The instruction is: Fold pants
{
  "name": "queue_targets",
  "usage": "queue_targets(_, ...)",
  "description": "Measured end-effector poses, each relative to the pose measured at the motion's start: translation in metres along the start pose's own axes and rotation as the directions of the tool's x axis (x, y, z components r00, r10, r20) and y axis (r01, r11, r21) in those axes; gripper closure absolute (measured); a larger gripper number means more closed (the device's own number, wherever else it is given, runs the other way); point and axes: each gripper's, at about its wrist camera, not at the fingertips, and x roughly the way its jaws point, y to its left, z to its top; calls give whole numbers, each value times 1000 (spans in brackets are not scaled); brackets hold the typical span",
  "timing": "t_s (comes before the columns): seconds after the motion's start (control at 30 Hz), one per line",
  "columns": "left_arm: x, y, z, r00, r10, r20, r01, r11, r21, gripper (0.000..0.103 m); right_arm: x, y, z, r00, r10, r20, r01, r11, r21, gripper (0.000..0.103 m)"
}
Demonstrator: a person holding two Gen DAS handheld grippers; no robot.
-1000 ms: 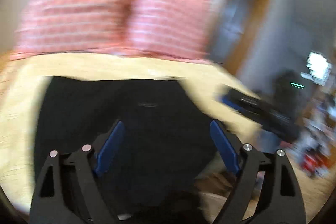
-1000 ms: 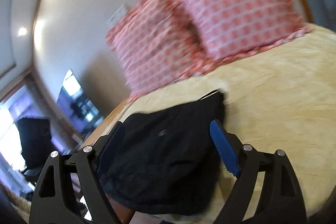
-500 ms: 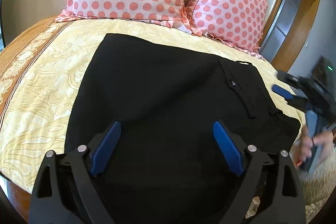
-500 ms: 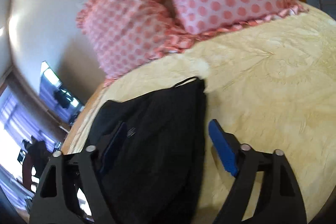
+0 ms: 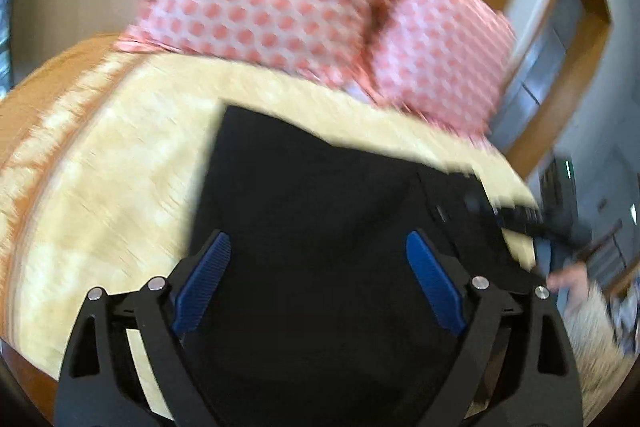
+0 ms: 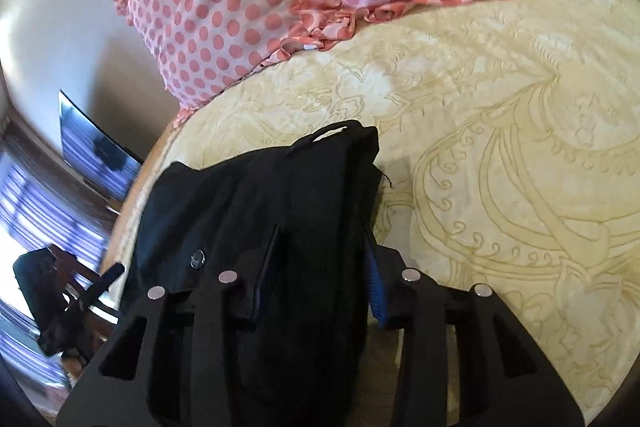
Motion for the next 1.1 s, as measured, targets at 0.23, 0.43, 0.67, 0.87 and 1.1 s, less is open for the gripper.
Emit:
queue_targets(0.23, 59, 59, 44, 977, 42, -209, -72, 988, -135, 32, -2, -1, -1, 998, 68, 18, -68, 997, -29, 78)
queue_targets(0.43, 79, 59, 47, 966, -17, -259, -22, 989, -146, 70, 4, -11, 4, 993, 122, -8, -122, 992, 30, 83)
queue_targets(0.67, 59, 42, 66, 983, -35, -178, 20, 996, -85, 94, -11, 19, 27, 987, 159, 5, -158, 985, -73, 89)
queue_targets(0.87, 84, 21, 123, 994, 55, -100, -53, 998, 15, 94, -4, 32, 97, 984, 138, 111, -124, 984, -125, 89)
queue_targets(1.1, 199, 25, 179, 973, 135, -188, -135, 991, 14, 94, 57, -19, 157, 989, -20, 150, 21, 1000, -8, 89)
